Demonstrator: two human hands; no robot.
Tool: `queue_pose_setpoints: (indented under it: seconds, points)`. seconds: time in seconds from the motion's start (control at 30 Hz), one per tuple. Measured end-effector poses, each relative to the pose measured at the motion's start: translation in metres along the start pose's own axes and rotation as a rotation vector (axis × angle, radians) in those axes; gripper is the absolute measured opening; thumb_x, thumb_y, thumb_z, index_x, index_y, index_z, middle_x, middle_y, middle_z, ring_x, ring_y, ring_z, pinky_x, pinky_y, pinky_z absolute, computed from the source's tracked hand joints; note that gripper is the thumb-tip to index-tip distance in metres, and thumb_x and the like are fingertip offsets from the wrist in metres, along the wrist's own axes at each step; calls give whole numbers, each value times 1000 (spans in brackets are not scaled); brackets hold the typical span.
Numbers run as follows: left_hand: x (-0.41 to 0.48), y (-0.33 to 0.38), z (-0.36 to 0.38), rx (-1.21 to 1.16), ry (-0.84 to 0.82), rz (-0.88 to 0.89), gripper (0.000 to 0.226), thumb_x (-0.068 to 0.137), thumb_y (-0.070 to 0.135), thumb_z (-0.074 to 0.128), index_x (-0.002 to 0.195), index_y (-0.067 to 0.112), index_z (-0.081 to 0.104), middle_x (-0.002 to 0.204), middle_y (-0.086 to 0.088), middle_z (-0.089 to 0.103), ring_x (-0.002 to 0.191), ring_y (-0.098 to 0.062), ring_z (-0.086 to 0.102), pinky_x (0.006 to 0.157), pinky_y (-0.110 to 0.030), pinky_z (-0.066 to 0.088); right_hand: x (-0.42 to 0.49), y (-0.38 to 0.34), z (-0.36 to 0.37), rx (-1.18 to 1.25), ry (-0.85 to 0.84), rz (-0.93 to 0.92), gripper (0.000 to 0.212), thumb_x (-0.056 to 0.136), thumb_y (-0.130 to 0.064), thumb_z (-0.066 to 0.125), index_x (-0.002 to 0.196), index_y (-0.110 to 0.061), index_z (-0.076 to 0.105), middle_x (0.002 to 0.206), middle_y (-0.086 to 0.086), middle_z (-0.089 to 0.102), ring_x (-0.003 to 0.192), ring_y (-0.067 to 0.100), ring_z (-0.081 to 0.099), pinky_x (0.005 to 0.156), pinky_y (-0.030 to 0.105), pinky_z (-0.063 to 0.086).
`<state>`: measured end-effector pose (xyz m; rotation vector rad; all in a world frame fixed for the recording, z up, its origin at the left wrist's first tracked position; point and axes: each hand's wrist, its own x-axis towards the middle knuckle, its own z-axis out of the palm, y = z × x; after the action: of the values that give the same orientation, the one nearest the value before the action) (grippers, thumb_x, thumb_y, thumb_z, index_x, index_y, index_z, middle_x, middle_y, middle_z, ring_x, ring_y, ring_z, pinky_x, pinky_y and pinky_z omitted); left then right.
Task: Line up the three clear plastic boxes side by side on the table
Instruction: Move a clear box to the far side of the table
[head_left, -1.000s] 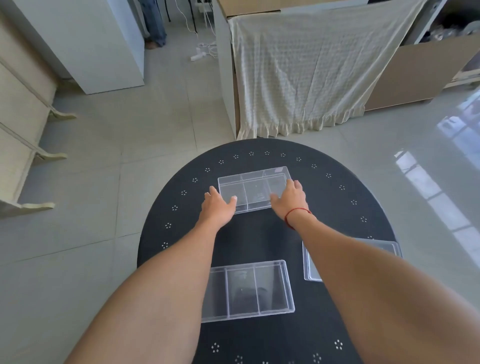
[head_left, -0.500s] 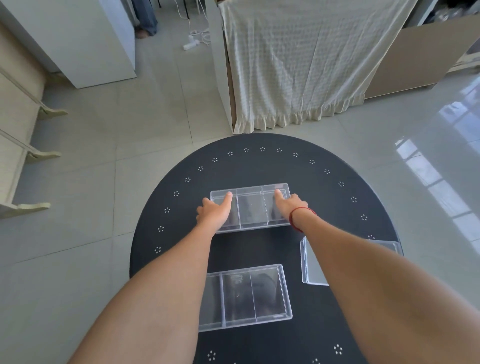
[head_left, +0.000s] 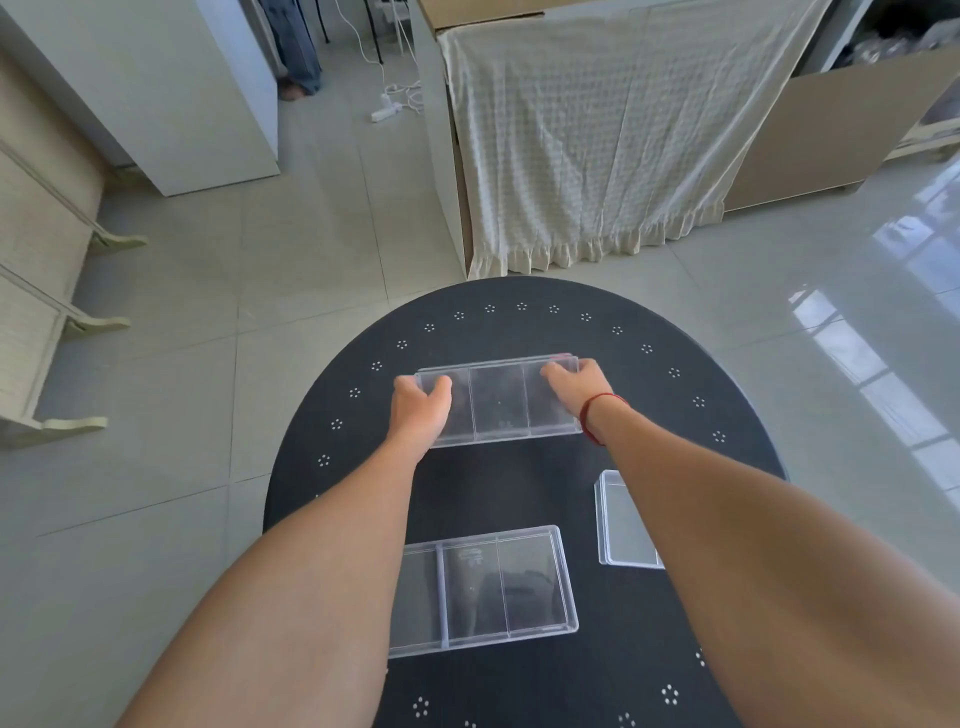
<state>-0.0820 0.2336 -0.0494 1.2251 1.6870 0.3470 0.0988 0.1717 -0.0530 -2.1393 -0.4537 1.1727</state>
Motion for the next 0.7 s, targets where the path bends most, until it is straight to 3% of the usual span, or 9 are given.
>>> queue_pose_setpoints:
  seconds: [0.13,0.23,0.33,0.4,0.53,0.6,0.7]
  points:
    - [-5,4,-3,-34,-35,77,78,86,43,53,152,31,13,156,-3,28,138,-26,37,107,-44,37,-14,-20,0,156,58,-18,68,82,-54,57,133,-12,41,132,10,53,113,27,56,89,37,40]
    - [-8,3,-5,-3,-65,154,79,86,41,58,153,36,15,158,-1,26,142,-24,33,109,-44,34,-15,-20,-1,170,95,-38,81,81,-59,61,142,-16,31,140,11,45,121,30,53,97,41,43]
    - [-7,3,-7,37,-35,220,67,86,38,59,148,34,32,152,0,35,137,-20,38,106,-39,37,-17,-15,-1,94,77,-106,84,86,-47,63,153,-28,18,154,10,31,134,35,44,108,47,38]
    - [-7,2,-9,69,-22,245,58,83,36,62,138,34,43,144,1,42,127,-19,45,99,-37,44,-17,-9,1,118,67,-107,74,88,-38,62,152,-27,27,154,8,33,134,31,44,109,43,37]
    - [-9,-5,-11,198,-34,320,61,77,33,69,131,35,40,128,3,42,105,-17,47,86,-31,43,-21,-5,6,298,156,-12,46,87,-37,56,129,-18,49,131,5,55,101,23,53,85,32,39]
    - [-9,-7,-11,257,-55,350,73,75,32,72,137,39,34,122,3,36,100,-17,49,90,-31,45,-19,-6,7,335,208,-5,44,86,-38,59,121,-14,52,125,6,55,96,21,50,81,30,37]
    - [-8,-10,-12,290,-60,379,65,71,28,80,127,32,48,121,4,34,102,-16,49,93,-34,49,-16,-6,6,285,252,-20,41,87,-30,63,121,-9,52,127,8,55,94,20,48,81,27,37]
